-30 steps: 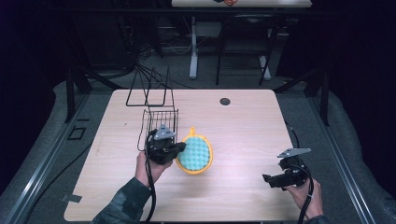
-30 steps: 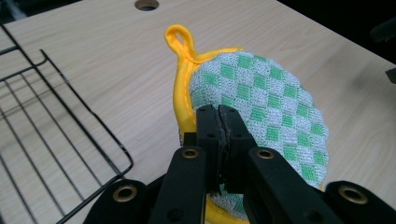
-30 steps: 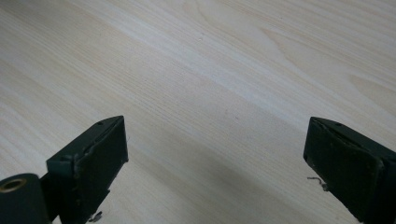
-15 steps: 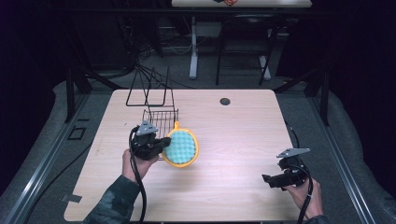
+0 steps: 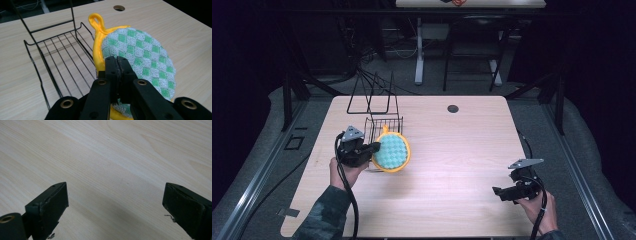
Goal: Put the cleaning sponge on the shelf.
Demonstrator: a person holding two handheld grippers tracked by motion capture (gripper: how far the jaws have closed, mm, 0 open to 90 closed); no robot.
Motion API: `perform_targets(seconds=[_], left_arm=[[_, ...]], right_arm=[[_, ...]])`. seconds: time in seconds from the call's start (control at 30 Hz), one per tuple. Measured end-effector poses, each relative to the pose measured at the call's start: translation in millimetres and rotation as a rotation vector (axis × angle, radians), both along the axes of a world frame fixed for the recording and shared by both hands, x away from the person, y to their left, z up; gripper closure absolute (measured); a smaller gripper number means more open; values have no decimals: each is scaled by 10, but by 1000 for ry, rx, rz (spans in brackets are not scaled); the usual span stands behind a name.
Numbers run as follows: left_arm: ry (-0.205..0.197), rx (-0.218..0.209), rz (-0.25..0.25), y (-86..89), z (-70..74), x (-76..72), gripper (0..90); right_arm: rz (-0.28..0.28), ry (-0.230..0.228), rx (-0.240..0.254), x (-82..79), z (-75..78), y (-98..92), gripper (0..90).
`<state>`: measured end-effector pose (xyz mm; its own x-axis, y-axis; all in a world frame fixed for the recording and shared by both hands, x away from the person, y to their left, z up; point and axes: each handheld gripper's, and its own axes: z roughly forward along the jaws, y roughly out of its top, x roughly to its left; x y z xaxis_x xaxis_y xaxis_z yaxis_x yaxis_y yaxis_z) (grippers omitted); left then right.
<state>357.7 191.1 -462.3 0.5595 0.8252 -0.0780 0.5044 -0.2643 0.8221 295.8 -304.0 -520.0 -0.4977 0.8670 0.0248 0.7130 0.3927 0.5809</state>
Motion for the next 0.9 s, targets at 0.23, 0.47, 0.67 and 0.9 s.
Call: perform_targets(seconds=[0.23, 0.47, 0.67, 0.9], left_arm=[[-2, -7, 38, 120, -35, 62, 885], [7, -19, 62, 251, -85, 145, 885], [12, -40, 78, 340, -147, 248, 884], [18, -53, 92, 409, -179, 354, 885]], right_arm=[[-3, -7, 2, -4, 17, 7, 57], [-1, -8, -1, -5, 22, 18, 57], [2, -6, 7, -1, 12, 20, 57], [4, -7, 6, 0, 12, 22, 56]])
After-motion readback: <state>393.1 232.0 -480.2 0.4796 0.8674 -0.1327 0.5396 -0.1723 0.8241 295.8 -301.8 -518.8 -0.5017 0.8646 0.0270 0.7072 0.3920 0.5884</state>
